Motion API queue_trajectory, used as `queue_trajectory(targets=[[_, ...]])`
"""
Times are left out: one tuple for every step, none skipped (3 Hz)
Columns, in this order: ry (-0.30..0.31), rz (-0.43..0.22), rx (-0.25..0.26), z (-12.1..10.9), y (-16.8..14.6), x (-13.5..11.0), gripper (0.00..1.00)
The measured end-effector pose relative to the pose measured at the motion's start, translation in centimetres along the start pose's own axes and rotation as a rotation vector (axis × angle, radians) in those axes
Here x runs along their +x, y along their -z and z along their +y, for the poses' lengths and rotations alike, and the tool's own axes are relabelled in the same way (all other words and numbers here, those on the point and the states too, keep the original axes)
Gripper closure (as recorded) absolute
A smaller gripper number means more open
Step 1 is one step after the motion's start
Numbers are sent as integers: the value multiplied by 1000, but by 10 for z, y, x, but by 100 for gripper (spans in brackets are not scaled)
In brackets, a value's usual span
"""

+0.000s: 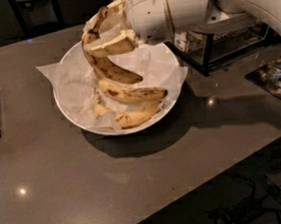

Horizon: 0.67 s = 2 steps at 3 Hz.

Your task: Pick banana from white bowl

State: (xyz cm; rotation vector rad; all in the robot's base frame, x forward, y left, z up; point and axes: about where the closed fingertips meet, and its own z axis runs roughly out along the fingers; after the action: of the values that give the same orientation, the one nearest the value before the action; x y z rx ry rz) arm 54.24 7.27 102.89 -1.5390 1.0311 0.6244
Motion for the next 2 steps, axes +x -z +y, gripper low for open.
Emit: queue_trajectory(targets=[[43, -74, 1, 7, 14, -22, 100], [69, -122, 18, 20, 32, -41, 100]])
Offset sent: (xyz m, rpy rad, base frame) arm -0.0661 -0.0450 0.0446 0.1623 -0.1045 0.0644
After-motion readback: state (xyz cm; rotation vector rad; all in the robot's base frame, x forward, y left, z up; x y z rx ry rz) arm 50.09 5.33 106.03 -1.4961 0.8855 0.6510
